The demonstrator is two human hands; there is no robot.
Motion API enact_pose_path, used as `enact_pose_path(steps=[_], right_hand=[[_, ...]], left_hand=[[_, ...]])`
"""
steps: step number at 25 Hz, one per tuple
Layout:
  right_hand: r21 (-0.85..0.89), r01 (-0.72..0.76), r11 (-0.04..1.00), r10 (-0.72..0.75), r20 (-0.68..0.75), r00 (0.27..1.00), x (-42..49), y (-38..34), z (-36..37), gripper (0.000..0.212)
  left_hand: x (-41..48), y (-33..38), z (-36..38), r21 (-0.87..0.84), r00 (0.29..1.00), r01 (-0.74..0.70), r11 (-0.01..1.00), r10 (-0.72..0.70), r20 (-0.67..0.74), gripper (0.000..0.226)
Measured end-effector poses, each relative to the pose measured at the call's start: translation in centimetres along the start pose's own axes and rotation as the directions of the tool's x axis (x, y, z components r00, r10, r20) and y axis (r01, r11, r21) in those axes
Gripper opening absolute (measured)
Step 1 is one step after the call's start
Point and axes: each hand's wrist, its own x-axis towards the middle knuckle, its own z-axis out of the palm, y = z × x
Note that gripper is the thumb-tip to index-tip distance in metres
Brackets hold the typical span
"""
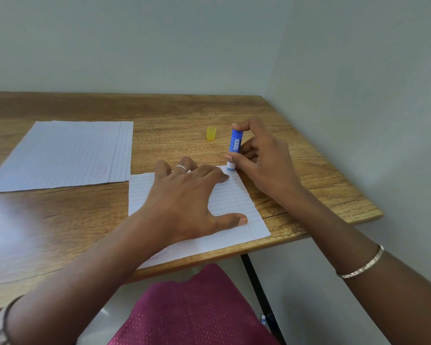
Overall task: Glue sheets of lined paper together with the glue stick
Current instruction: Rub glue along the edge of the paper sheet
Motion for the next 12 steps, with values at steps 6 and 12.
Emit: enact_pose_path(steps=[6, 12], right_hand=[[0.065, -0.012, 0.998, 0.016, -0.058, 0.998, -0.4, -0.6, -0.8, 0.045], [0.047, -0.029, 0.998, 0.030, -0.010, 1.000, -3.7, -1.6, -3.0, 0.044]], left_hand=[[-0.1, -0.1, 0.1, 0.005, 1.000, 0.004, 1.000, -0.004, -0.001, 0.097], [0.0, -0.1, 0.1, -0.011, 1.000, 0.002, 1.000, -0.002, 0.004, 0.094]])
